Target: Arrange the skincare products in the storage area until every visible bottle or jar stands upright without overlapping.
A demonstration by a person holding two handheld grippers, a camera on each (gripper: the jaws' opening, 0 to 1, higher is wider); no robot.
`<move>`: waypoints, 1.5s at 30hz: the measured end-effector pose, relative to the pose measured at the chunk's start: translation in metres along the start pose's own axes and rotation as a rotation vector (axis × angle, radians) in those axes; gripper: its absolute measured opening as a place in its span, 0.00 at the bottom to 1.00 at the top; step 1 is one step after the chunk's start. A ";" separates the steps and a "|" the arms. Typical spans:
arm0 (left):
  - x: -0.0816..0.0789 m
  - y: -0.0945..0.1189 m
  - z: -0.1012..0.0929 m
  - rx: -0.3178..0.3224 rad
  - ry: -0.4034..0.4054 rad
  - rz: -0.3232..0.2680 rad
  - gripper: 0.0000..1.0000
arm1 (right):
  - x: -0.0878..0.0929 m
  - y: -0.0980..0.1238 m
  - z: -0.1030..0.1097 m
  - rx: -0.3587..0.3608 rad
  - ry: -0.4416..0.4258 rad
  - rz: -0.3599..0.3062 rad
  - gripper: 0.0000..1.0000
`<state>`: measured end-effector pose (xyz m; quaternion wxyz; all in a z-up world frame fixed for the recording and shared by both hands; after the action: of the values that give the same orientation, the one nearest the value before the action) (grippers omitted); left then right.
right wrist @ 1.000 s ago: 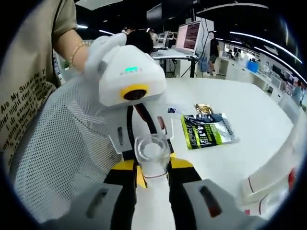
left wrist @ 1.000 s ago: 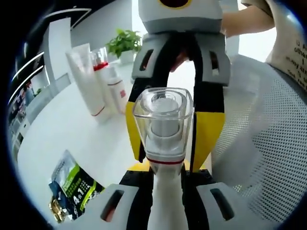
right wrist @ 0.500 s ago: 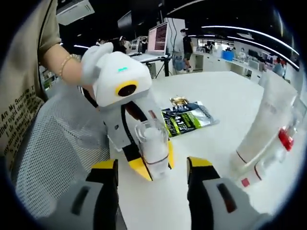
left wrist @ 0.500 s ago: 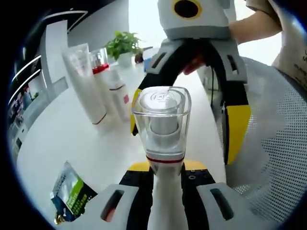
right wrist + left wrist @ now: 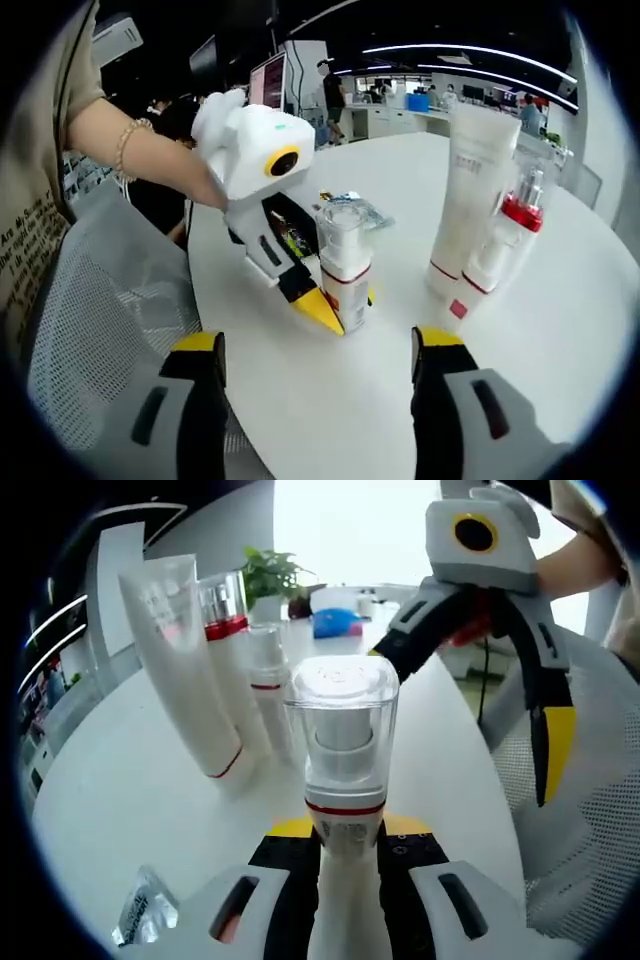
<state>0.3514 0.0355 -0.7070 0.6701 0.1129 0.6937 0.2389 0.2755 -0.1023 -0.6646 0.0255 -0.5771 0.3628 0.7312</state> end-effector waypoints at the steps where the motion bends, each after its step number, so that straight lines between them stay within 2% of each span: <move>1: -0.001 -0.002 0.002 -0.002 -0.001 0.000 0.18 | 0.001 0.002 -0.001 0.008 -0.006 0.000 0.76; 12: -0.014 -0.029 0.030 0.004 -0.020 -0.007 0.18 | 0.011 0.027 -0.015 0.119 -0.077 -0.024 0.82; 23: -0.022 -0.042 0.044 0.012 -0.023 -0.017 0.18 | 0.022 0.038 -0.018 0.158 -0.109 -0.012 0.82; 38: -0.024 -0.046 0.047 0.020 -0.004 -0.020 0.19 | 0.027 0.041 -0.018 0.175 -0.132 -0.011 0.83; 45: -0.017 -0.042 0.046 0.012 0.022 0.022 0.19 | 0.026 0.041 -0.018 0.176 -0.135 -0.015 0.84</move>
<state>0.4046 -0.0003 -0.7116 0.6590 0.1219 0.7013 0.2431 0.2631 -0.1520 -0.6677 0.1061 -0.5248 0.4189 0.7334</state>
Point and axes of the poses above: the point that each gripper's makers call its tool centre point, and the gripper's own axes: y roughly backward along the fingers, z roughly to its left, x roughly out of its underside, the point moved 9 cm from there along y, roughly backward along the fingers, and after that the axes turned 7 degrees about -z, right-handed, at the moved point
